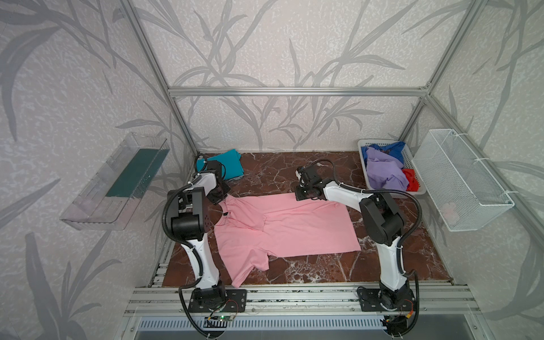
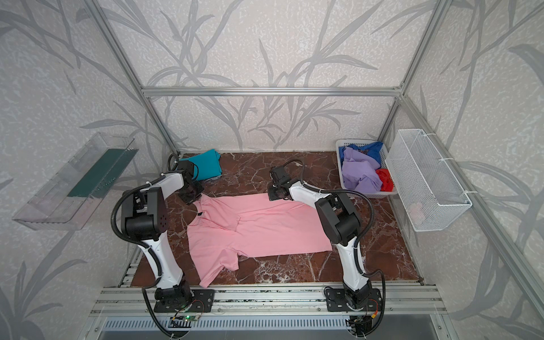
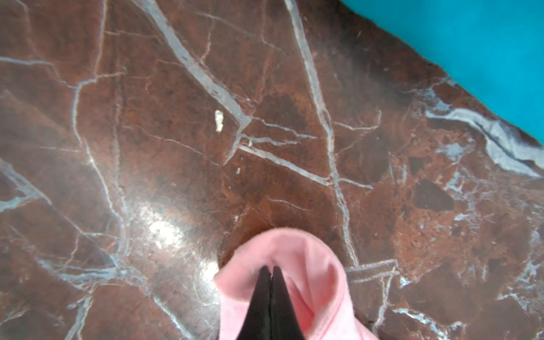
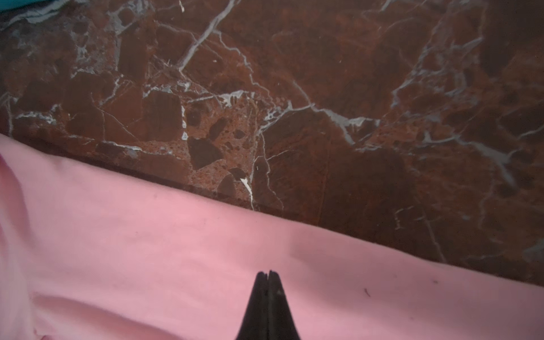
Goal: Fold and stack the t-shirts
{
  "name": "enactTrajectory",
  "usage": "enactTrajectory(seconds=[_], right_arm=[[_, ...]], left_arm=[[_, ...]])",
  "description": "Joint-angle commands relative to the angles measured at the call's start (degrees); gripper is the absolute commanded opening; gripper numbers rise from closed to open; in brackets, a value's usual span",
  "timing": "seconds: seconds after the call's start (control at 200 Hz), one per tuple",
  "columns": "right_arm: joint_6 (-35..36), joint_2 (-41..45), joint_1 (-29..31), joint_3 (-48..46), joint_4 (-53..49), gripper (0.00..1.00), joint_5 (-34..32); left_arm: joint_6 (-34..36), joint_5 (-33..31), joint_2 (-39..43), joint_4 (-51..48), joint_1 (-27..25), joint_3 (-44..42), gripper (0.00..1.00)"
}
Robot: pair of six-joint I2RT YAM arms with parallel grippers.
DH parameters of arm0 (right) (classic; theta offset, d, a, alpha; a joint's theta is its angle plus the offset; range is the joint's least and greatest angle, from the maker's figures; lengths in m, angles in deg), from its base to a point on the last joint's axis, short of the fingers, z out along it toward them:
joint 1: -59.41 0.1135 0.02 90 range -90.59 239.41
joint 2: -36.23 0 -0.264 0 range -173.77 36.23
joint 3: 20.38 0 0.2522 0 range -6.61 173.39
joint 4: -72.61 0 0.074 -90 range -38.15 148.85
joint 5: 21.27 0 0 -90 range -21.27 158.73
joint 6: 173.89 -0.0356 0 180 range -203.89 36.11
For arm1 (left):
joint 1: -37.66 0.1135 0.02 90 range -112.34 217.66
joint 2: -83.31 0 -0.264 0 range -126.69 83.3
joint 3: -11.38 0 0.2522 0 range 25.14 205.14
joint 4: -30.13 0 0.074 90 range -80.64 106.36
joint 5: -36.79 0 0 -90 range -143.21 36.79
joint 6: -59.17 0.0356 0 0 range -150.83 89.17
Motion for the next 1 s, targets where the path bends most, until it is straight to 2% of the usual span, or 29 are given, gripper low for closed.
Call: enactTrajectory(seconds=[0.0, 0.265, 0.52, 0.615, 0.715, 0.865, 0.94, 0.995], right_arm=[[-2.7, -2.8, -0.7, 1.3, -4.3, 0.03, -2.3], [-6.7, -5.1, -6.1, 1.9, -4.3, 0.03, -3.4], [-6.3, -11.5, -11.7, 10.5, -5.6, 0.03, 1.6], [-5.4, -11.0, -11.5, 11.0, -5.5, 0.03, 2.5], [-5.4, -9.7, -11.2, 10.0, -4.7, 0.03, 2.2], [-5.8, -9.1, -11.2, 9.5, -4.8, 0.03, 2.4], [-5.8, -8.6, -11.1, 9.2, -4.7, 0.03, 2.3], [-5.7, -8.1, -11.0, 8.9, -4.7, 0.03, 2.3]], left_arm=[[0.2, -1.3, 0.9, -0.6, -0.1, 0.2, 0.00], [1.8, 3.1, -1.3, 3.5, 0.0, 2.2, 0.00], [3.1, 9.6, -5.3, 6.3, -0.2, 9.6, 0.00], [2.4, 10.3, -3.0, 6.7, -0.9, 9.3, 0.00], [2.5, 11.6, 1.3, 8.9, -3.8, 6.3, 0.00], [4.0, 11.3, 3.3, 9.4, -8.4, 3.3, 0.21], [3.6, 11.0, 2.2, 9.6, -9.1, 2.5, 0.22], [3.0, 10.8, 1.2, 9.5, -9.0, 2.0, 0.18]])
